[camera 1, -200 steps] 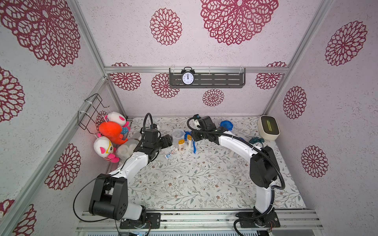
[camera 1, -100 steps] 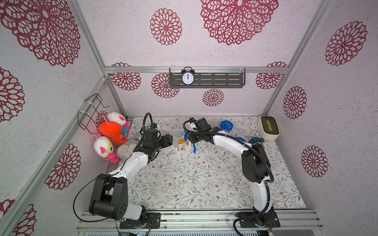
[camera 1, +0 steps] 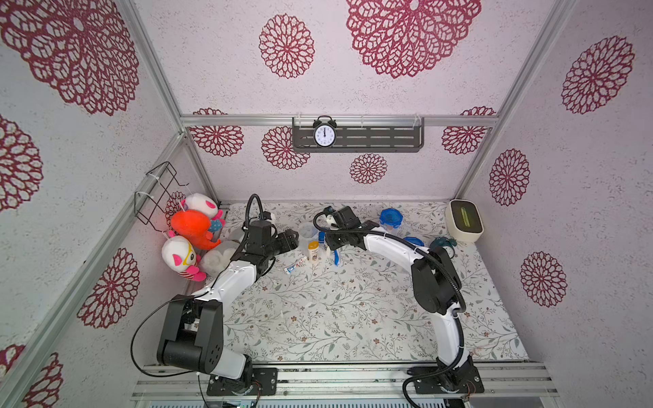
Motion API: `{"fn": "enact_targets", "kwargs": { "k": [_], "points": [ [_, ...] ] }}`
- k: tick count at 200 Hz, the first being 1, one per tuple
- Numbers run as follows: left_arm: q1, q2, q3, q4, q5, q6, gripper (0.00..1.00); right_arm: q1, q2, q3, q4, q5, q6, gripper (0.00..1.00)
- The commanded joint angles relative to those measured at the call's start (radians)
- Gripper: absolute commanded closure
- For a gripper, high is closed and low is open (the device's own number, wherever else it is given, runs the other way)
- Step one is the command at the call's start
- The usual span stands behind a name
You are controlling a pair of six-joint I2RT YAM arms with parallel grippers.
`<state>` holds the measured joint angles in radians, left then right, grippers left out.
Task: Pack away toiletry kits
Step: Pick up the toiletry item from the center of the board.
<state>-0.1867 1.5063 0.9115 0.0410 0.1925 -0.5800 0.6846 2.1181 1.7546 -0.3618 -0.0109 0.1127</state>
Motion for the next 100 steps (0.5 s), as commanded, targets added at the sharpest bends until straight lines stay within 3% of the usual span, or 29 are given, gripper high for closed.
{"fn": "enact_targets", "kwargs": {
  "k": [1, 52, 100],
  "points": [
    [0.006, 0.02, 0.037, 0.037, 0.034, -0.012, 0.23, 0.004, -0.149, -0.02, -0.025, 0.07, -0.02, 0.81],
    [0.013, 0.024, 0.052, 0.025, 0.009, 0.008, 0.24, 0.004, -0.34, -0.029, -0.026, 0.035, -0.031, 0.81],
    [0.03, 0.027, 0.045, 0.041, 0.028, -0.004, 0.26, 0.008, -0.214, 0.189, -0.047, -0.095, -0.063, 0.81]
  ]
}}
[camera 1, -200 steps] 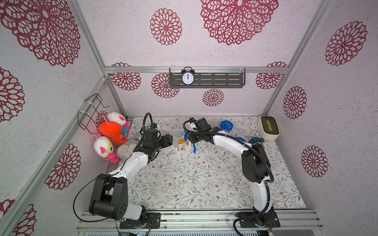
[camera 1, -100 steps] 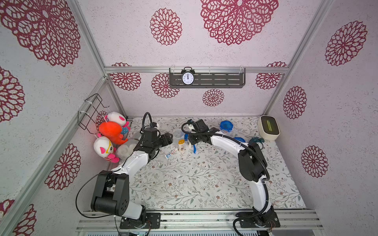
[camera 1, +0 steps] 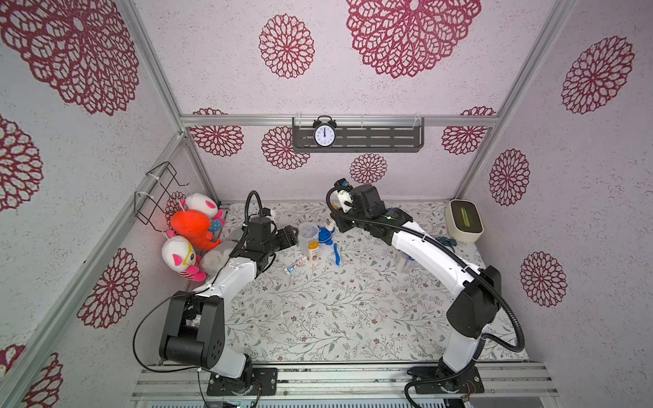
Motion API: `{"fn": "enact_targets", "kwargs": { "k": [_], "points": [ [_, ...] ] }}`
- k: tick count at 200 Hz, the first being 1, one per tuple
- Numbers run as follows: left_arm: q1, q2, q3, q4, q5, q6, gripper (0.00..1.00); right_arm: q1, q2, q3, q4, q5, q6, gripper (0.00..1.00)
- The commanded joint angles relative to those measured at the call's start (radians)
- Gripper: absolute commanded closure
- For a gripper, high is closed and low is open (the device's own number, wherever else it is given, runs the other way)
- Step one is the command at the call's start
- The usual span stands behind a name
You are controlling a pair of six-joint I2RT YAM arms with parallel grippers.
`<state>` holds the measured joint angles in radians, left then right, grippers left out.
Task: Pack away toiletry kits
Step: Pick up the toiletry item from the center of the board, then place the toiletry item into the container.
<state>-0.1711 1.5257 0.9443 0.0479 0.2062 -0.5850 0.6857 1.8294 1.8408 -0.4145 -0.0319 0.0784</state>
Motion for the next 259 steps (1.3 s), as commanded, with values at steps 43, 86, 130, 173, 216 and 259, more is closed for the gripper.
{"fn": "enact_targets", "kwargs": {
  "k": [43, 86, 130, 173, 216, 259],
  "points": [
    [0.025, 0.013, 0.007, 0.044, 0.031, 0.009, 0.27, 0.02, 0.206, 0.256, -0.008, -0.128, -0.044, 0.81],
    [0.038, 0.006, 0.001, 0.046, 0.042, 0.01, 0.27, 0.038, 0.288, 0.304, -0.037, -0.132, -0.056, 0.81],
    [0.047, 0.009, -0.006, 0.048, 0.063, 0.003, 0.28, 0.057, 0.369, 0.303, -0.023, -0.092, -0.1, 0.8],
    [0.048, 0.01, -0.01, 0.046, 0.078, -0.001, 0.28, 0.078, 0.438, 0.301, 0.021, -0.054, -0.171, 0.77],
    [0.054, 0.007, -0.01, 0.043, 0.078, 0.001, 0.28, 0.078, 0.465, 0.302, 0.039, -0.042, -0.169, 0.65],
    [0.059, 0.007, -0.011, 0.041, 0.082, -0.004, 0.28, 0.08, 0.42, 0.284, 0.052, -0.043, -0.16, 0.55]
  ]
}}
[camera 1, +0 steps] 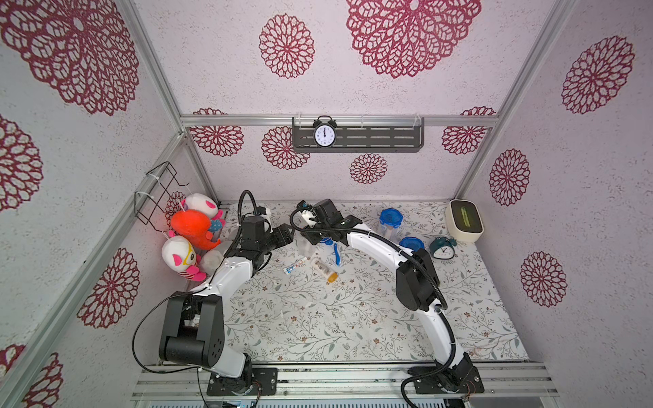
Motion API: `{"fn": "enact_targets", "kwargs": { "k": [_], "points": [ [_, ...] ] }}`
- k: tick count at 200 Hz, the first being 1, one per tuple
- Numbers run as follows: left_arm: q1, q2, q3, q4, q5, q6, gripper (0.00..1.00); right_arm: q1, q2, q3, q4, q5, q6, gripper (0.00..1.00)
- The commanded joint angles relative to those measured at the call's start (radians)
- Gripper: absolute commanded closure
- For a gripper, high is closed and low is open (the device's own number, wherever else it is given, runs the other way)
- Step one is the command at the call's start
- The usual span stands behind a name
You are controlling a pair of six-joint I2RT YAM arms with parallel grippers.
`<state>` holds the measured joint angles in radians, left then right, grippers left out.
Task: Pack away toiletry kits
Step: Place the toiletry item into the container.
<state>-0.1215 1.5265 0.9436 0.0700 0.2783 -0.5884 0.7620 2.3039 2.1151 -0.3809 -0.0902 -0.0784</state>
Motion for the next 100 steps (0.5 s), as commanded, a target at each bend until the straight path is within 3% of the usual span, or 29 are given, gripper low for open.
{"fn": "enact_targets", "kwargs": {
  "k": [1, 53, 100],
  "points": [
    [0.01, 0.006, -0.01, 0.019, 0.01, -0.001, 0.28, 0.003, -0.057, 0.009, 0.019, 0.015, -0.003, 0.55],
    [0.01, 0.015, -0.003, 0.025, 0.031, 0.009, 0.28, 0.003, -0.198, -0.073, 0.042, 0.029, 0.014, 0.52],
    [0.007, 0.054, 0.027, 0.037, 0.091, 0.044, 0.26, -0.031, -0.433, -0.375, 0.036, 0.051, 0.025, 0.36]
  ]
}}
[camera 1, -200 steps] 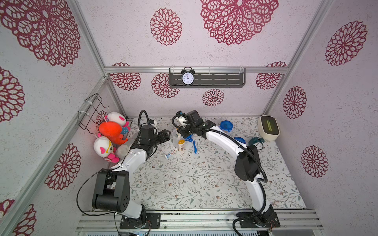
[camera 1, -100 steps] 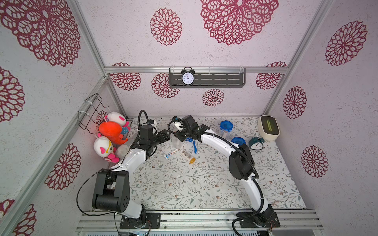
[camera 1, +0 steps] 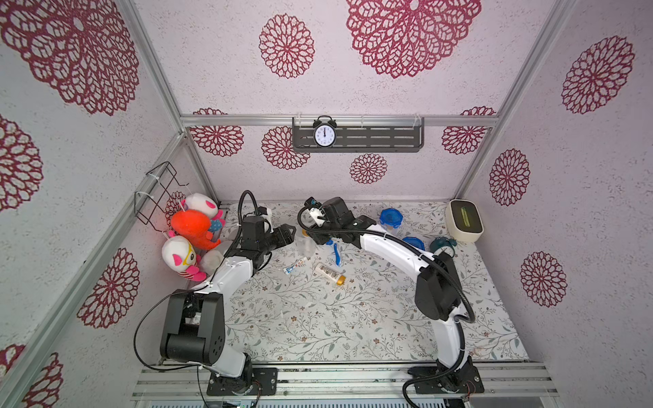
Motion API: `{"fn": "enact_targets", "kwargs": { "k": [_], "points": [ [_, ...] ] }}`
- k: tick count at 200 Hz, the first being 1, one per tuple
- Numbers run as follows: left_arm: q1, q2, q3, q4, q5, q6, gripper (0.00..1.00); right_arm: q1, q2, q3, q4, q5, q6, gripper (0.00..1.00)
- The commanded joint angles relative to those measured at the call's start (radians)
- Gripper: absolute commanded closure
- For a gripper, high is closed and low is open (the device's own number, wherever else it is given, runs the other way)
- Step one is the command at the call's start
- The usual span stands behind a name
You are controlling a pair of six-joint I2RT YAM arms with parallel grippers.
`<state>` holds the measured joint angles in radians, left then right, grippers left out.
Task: Pack away toiletry kits
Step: Place the toiletry item into the container, then pick up the toiletry item from the center of the board.
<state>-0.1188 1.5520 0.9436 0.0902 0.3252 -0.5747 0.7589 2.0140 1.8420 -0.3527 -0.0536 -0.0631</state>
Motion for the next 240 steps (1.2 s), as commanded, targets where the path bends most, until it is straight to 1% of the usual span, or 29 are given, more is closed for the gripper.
{"fn": "enact_targets", "kwargs": {
  "k": [1, 17, 28, 39, 56, 69, 90, 128, 148, 168, 196, 240],
  "points": [
    [0.004, 0.029, 0.028, 0.016, 0.045, 0.03, 0.26, -0.03, -0.147, -0.109, 0.007, 0.013, 0.008, 0.36],
    [-0.002, 0.027, 0.024, 0.019, 0.047, 0.03, 0.26, -0.058, -0.198, -0.229, -0.02, -0.048, -0.038, 0.31],
    [-0.01, 0.017, 0.017, 0.027, 0.045, 0.038, 0.26, -0.078, -0.217, -0.309, -0.028, -0.094, -0.076, 0.31],
    [-0.017, 0.003, 0.01, 0.025, 0.038, 0.05, 0.26, -0.096, -0.23, -0.388, -0.023, -0.171, -0.135, 0.32],
    [-0.021, -0.019, -0.008, 0.022, 0.024, 0.057, 0.26, -0.098, -0.244, -0.489, 0.007, -0.21, -0.232, 0.34],
    [-0.02, -0.037, -0.025, 0.016, 0.013, 0.057, 0.26, -0.096, -0.239, -0.531, 0.024, -0.229, -0.29, 0.35],
    [-0.021, -0.062, -0.055, 0.012, -0.005, 0.057, 0.26, -0.095, -0.204, -0.544, 0.029, -0.23, -0.32, 0.35],
    [-0.021, -0.083, -0.095, 0.006, -0.021, 0.057, 0.25, -0.086, -0.14, -0.529, 0.008, -0.212, -0.316, 0.31],
    [-0.021, -0.088, -0.104, 0.0, -0.031, 0.058, 0.25, -0.081, -0.131, -0.545, 0.023, -0.214, -0.278, 0.29],
    [-0.021, -0.093, -0.106, -0.005, -0.036, 0.06, 0.24, -0.069, -0.129, -0.564, 0.035, -0.183, -0.246, 0.28],
    [-0.021, -0.091, -0.102, -0.011, -0.047, 0.063, 0.24, -0.054, -0.116, -0.583, 0.058, -0.149, -0.203, 0.28],
    [-0.02, -0.091, -0.101, -0.005, -0.053, 0.045, 0.24, -0.04, -0.084, -0.597, 0.058, -0.123, -0.18, 0.33]
  ]
}}
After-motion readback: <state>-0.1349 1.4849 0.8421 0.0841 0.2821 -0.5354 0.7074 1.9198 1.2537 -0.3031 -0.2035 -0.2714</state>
